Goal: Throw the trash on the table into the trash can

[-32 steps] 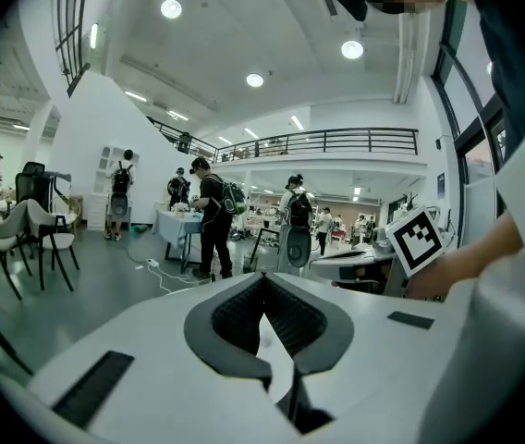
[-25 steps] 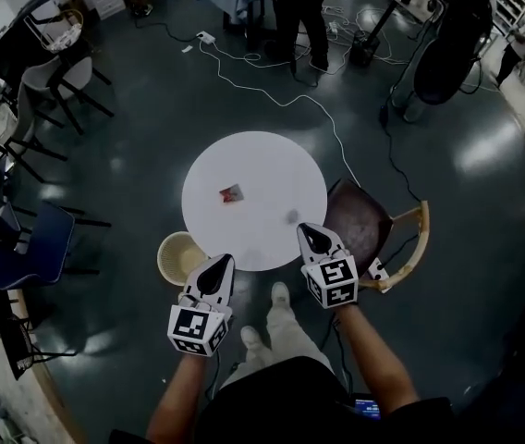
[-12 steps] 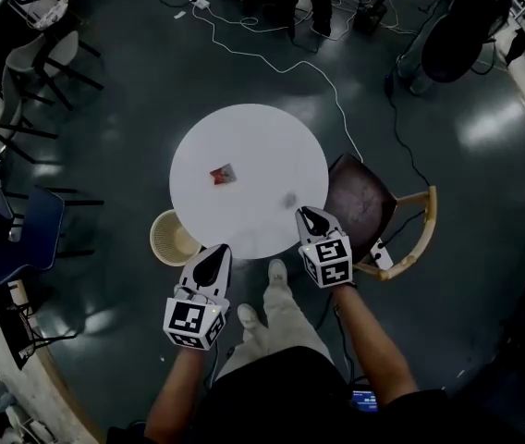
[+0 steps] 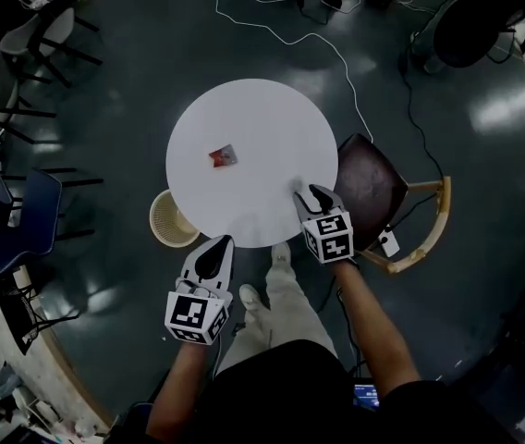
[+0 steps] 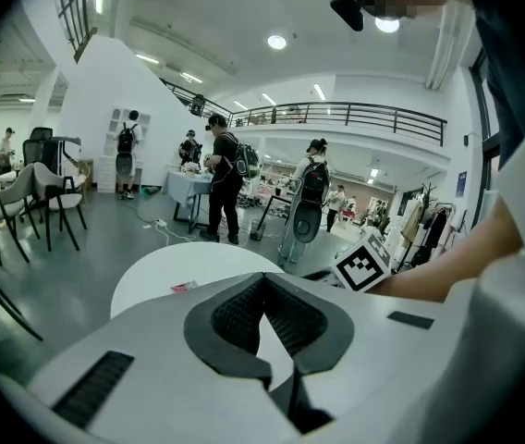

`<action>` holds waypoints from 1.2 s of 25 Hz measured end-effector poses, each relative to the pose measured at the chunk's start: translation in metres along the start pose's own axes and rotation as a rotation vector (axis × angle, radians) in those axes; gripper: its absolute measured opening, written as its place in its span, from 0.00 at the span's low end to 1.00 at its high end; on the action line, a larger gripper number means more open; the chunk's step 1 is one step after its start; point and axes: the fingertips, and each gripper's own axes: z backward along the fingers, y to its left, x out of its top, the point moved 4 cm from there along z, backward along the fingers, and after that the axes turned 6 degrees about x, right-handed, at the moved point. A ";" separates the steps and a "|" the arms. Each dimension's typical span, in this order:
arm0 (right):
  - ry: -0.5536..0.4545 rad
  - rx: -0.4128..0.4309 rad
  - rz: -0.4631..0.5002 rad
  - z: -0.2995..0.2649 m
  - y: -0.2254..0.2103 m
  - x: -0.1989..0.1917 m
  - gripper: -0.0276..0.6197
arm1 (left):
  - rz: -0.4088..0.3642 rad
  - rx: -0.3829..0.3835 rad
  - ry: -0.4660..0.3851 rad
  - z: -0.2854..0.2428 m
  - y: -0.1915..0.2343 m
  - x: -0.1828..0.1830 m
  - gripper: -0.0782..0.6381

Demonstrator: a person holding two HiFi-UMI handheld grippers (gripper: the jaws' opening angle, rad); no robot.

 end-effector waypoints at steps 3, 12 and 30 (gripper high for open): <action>0.036 0.004 -0.007 -0.020 -0.008 -0.010 0.35 | 0.007 0.006 0.019 -0.005 0.001 -0.008 0.12; 0.141 -0.005 0.012 -0.067 -0.019 -0.037 0.39 | 0.022 0.026 0.056 -0.017 0.005 -0.023 0.12; 0.176 -0.034 0.028 -0.084 -0.034 -0.035 0.25 | 0.048 0.066 0.062 -0.037 0.018 -0.020 0.12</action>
